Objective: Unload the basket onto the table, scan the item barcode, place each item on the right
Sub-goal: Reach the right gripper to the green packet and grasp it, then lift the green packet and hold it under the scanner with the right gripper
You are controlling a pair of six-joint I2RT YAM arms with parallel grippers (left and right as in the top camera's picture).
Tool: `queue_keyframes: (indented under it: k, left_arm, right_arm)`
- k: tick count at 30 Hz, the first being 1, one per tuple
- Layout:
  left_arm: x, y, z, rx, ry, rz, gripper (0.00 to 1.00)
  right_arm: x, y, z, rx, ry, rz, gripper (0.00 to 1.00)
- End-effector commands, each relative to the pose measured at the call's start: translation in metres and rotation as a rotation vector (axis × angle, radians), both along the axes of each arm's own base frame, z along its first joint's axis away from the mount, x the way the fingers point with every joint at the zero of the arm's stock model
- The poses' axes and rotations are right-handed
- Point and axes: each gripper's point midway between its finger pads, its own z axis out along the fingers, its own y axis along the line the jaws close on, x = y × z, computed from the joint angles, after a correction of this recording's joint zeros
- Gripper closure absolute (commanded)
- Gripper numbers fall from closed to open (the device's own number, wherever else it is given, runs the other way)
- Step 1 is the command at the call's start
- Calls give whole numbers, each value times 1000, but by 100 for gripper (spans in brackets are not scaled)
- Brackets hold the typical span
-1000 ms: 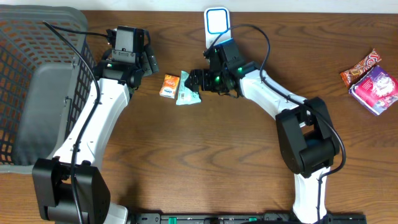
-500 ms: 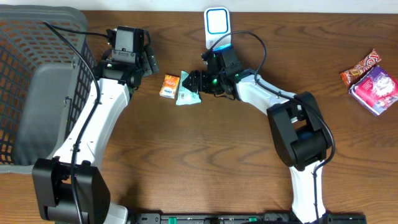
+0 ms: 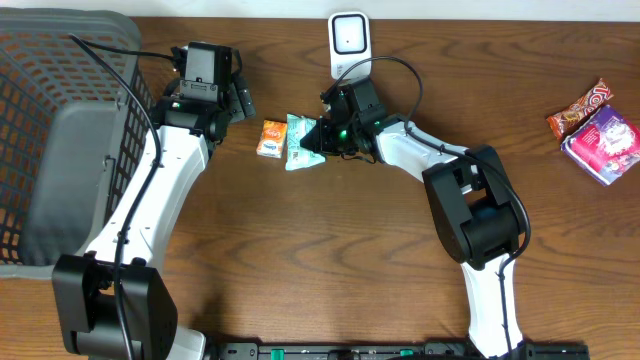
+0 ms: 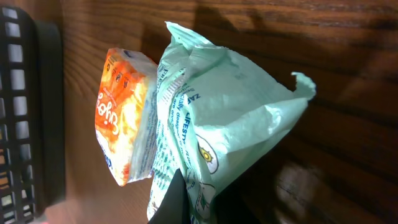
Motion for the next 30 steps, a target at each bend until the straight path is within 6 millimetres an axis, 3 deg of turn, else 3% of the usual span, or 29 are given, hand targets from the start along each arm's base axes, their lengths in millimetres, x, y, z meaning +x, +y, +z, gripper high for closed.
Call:
queue_keyframes:
  k: [1,6,9,13,21,30]
  left_arm:
    - [0,3,-1,0,-1,15,1]
    - [0,3,-1,-1,-1,14,1]
    - [0,3,-1,-1,-1,14,1]
    - [0,3,-1,-1,-1,14,1]
    - [0,3,-1,-1,-1,14,1]
    - [0,3,-1,-1,-1,14,1]
  right_arm:
    - [6,-19,-14,-108,-34,-8,99]
    - [31,-93,25,-514,-156,-163,99]
    - [36,-136,47,-770,-231,-263,99]
    - [33,-175,55,-1006,-269,-338,99]
    - [27,-217,37,-1274,-261,-365,99]
    - [37,-244,71,-1564,-384,-320,99]
